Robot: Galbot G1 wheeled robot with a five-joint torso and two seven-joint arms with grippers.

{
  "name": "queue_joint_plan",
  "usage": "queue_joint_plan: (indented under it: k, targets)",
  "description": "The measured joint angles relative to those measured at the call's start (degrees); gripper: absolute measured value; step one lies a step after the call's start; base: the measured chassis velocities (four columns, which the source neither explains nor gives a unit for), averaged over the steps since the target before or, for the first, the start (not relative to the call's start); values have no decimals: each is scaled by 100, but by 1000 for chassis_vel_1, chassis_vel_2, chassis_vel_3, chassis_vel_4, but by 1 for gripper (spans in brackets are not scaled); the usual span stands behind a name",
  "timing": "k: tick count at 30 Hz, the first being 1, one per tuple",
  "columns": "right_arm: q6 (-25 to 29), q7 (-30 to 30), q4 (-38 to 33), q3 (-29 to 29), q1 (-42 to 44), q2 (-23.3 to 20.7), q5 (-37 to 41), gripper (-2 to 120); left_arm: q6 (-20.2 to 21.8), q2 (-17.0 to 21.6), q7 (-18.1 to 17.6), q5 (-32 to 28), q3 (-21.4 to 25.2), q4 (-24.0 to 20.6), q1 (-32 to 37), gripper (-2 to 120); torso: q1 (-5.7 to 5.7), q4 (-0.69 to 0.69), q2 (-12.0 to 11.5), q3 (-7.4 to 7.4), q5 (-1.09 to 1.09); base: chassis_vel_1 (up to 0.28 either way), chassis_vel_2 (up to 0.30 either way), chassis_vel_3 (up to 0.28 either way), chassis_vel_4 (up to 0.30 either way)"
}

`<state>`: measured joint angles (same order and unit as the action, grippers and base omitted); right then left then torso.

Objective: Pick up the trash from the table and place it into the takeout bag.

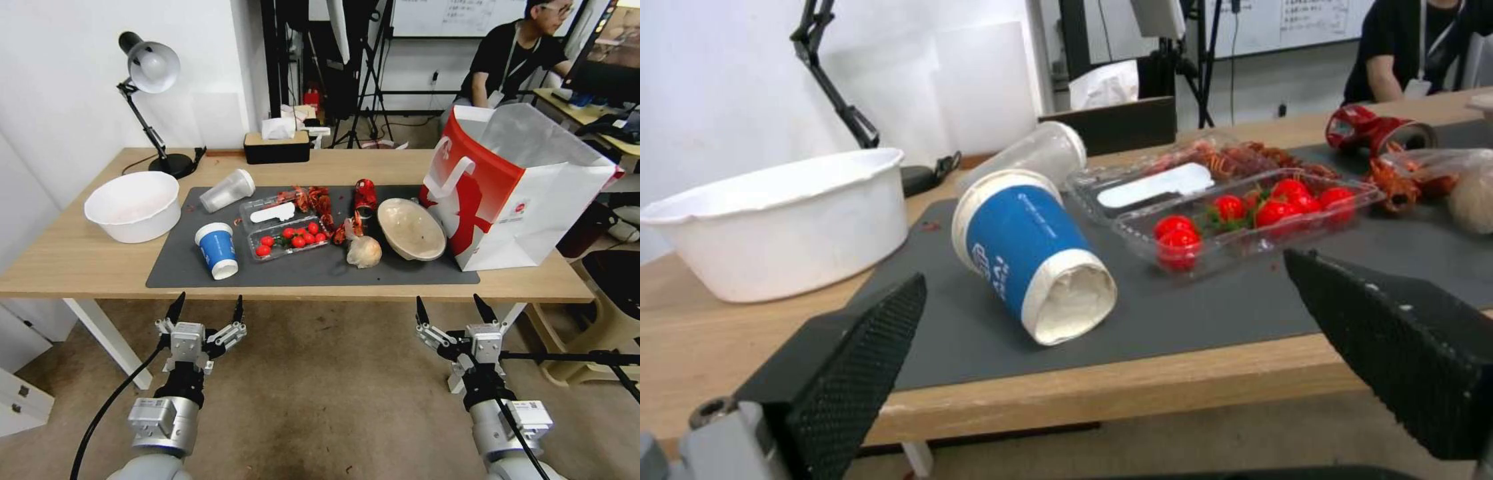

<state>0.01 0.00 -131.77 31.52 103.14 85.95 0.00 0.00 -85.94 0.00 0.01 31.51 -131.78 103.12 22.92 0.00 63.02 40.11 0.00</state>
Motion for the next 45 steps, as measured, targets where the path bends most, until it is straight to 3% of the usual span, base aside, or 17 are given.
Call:
queue_joint_plan:
  k: [45]
  targets:
    - [-1,0,0,0,0,0,0,100,0,0,0,0,0,0,0,100,1,0,0,0,0,0,0,0,0]
